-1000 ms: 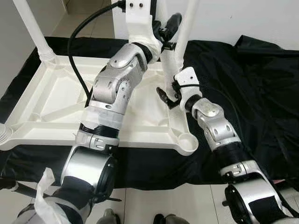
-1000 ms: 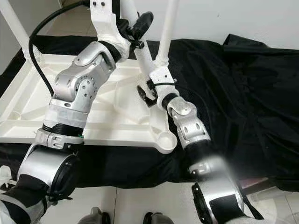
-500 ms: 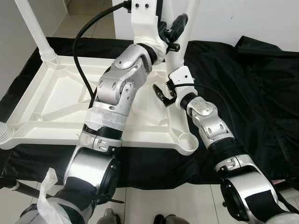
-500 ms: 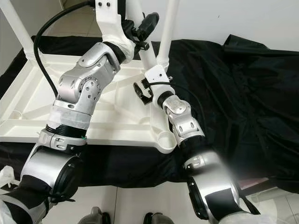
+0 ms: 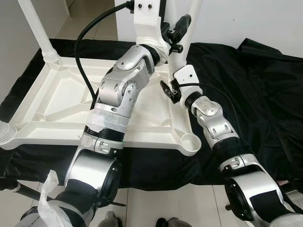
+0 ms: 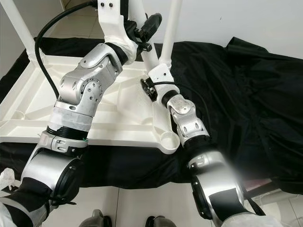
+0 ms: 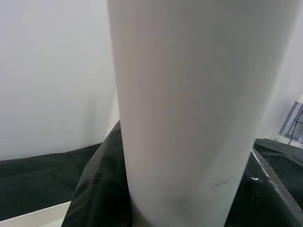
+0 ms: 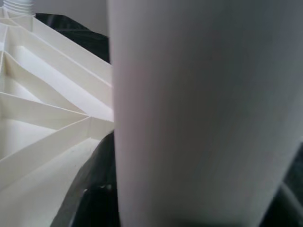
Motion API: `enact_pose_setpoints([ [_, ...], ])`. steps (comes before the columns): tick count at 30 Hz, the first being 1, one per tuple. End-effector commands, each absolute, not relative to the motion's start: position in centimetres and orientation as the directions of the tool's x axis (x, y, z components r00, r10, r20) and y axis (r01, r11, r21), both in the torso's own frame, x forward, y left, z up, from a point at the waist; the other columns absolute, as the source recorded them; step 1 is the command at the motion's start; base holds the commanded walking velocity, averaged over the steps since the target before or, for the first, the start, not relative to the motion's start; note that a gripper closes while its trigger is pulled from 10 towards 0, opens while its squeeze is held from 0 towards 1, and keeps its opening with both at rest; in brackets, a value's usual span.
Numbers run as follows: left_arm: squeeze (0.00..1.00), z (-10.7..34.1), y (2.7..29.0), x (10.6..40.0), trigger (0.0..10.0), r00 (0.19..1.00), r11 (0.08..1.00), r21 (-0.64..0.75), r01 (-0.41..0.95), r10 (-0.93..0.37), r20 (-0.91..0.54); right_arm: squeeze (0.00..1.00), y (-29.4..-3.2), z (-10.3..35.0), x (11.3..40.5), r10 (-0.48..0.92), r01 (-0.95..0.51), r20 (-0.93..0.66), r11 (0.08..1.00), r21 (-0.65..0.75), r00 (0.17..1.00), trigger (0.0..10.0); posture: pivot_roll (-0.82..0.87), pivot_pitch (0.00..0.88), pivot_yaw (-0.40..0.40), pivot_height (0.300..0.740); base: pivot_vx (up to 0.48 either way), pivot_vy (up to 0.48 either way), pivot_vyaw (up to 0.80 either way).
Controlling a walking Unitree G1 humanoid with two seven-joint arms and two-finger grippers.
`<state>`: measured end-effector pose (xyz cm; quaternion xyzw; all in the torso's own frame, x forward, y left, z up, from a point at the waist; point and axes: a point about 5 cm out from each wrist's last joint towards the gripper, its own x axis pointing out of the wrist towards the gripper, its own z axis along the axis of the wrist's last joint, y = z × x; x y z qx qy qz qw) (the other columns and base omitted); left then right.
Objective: Building children table
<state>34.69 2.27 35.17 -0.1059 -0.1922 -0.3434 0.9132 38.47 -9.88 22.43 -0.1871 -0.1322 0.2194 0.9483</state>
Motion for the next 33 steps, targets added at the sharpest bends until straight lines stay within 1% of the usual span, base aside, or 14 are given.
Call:
enact_pose_setpoints([
  [1, 0.00, 35.7, 1.8, 34.3, 10.0, 0.657, 0.717, -0.043, 0.696, -0.611, 0.442, 0.00, -9.5, 22.5, 38.5, 0.479, -0.378, 0.170, 0.827, -0.415, 0.861, 0.0, -0.03, 0.064, -0.032, 0.740, 0.000, 0.000, 0.00],
  [7, 0.00, 35.6, 1.7, 34.2, 10.0, 0.652, 0.720, -0.014, 0.693, -0.619, 0.439, 0.00, -9.9, 22.4, 38.5, 0.450, -0.357, 0.192, 0.854, -0.379, 0.872, 0.0, -0.03, 0.065, -0.030, 0.740, 0.000, 0.000, 0.00],
  [8, 0.00, 35.6, 1.7, 34.2, 10.0, 0.644, 0.712, -0.015, 0.702, -0.626, 0.441, 0.00, -10.0, 22.4, 38.6, 0.436, -0.348, 0.195, 0.864, -0.363, 0.878, 3.0, -0.03, 0.066, -0.028, 0.740, 0.000, 0.000, 0.00],
  [9, 0.00, 35.6, 1.7, 34.2, 10.0, 0.644, 0.712, -0.015, 0.702, -0.626, 0.441, 0.00, -10.0, 22.4, 38.6, 0.436, -0.348, 0.195, 0.864, -0.363, 0.878, 3.0, -0.03, 0.066, -0.028, 0.740, 0.000, 0.000, 0.00],
  [10, 0.73, 35.5, 1.7, 34.0, 10.0, 0.628, 0.695, -0.020, 0.719, -0.637, 0.448, 0.00, -10.2, 22.4, 38.6, 0.417, -0.340, 0.196, 0.880, -0.332, 0.887, 10.0, -0.03, 0.066, -0.025, 0.740, 0.000, 0.000, 0.00],
  [11, 0.73, 35.5, 1.7, 34.0, 10.0, 0.628, 0.695, -0.020, 0.719, -0.637, 0.448, 0.00, -10.2, 22.4, 38.6, 0.417, -0.340, 0.196, 0.880, -0.332, 0.887, 10.0, -0.03, 0.066, -0.025, 0.740, 0.000, 0.000, 0.00],
  [12, 1.00, 35.5, 1.6, 33.9, 10.0, 0.615, 0.680, -0.025, 0.732, -0.646, 0.453, 0.00, -10.2, 22.4, 38.6, 0.409, -0.340, 0.201, 0.890, -0.305, 0.890, 10.0, -0.03, 0.066, -0.025, 0.740, 0.000, 0.000, 0.00],
  [16, 1.00, 35.5, 1.6, 33.8, 10.0, 0.603, 0.671, -0.013, 0.741, -0.656, 0.454, 0.00, -10.4, 22.5, 38.7, 0.381, -0.325, 0.205, 0.909, -0.260, 0.902, 10.0, -0.03, 0.069, -0.025, 0.740, 0.000, 0.000, 0.00],
  [18, 1.00, 35.5, 1.6, 33.5, 10.0, 0.576, 0.651, 0.009, 0.759, -0.678, 0.457, 0.00, -10.7, 22.5, 38.9, 0.339, -0.304, 0.198, 0.934, -0.190, 0.920, 10.0, -0.03, 0.069, -0.024, 0.740, 0.000, 0.000, 0.00],
  [22, 1.00, 35.6, 1.7, 33.3, 10.0, 0.570, 0.650, 0.019, 0.760, -0.680, 0.461, 0.00, -10.9, 22.5, 38.9, 0.324, -0.288, 0.200, 0.939, -0.190, 0.925, 10.0, -0.03, 0.068, -0.023, 0.740, 0.000, 0.000, 0.00],
  [23, 1.00, 35.8, 1.9, 33.1, 10.0, 0.549, 0.645, 0.047, 0.763, -0.685, 0.478, 0.00, -11.3, 22.4, 38.9, 0.289, -0.260, 0.204, 0.953, -0.158, 0.935, 10.0, -0.03, 0.069, -0.021, 0.740, 0.000, 0.000, 0.00],
  [26, 1.00, 35.9, 2.1, 33.0, 10.0, 0.539, 0.642, 0.061, 0.764, -0.687, 0.487, 0.00, -11.5, 22.3, 38.9, 0.275, -0.249, 0.204, 0.958, -0.141, 0.940, 10.0, -0.03, 0.069, -0.021, 0.740, 0.000, 0.000, 0.00],
  [27, 0.00, 36.2, 2.7, 32.8, 10.0, 0.526, 0.639, 0.063, 0.767, -0.682, 0.507, 0.00, -11.7, 22.3, 38.8, 0.247, -0.227, 0.218, 0.967, -0.115, 0.944, 10.0, -0.03, 0.072, -0.019, 0.740, 0.000, 0.000, 0.00],
  [33, 0.00, 36.1, 3.7, 33.1, 10.0, 0.549, 0.652, 0.028, 0.758, -0.661, 0.511, 0.00, -12.1, 22.1, 38.5, 0.214, -0.202, 0.247, 0.977, -0.076, 0.945, 10.0, -0.03, 0.074, -0.019, 0.740, 0.000, 0.000, 0.00],
])
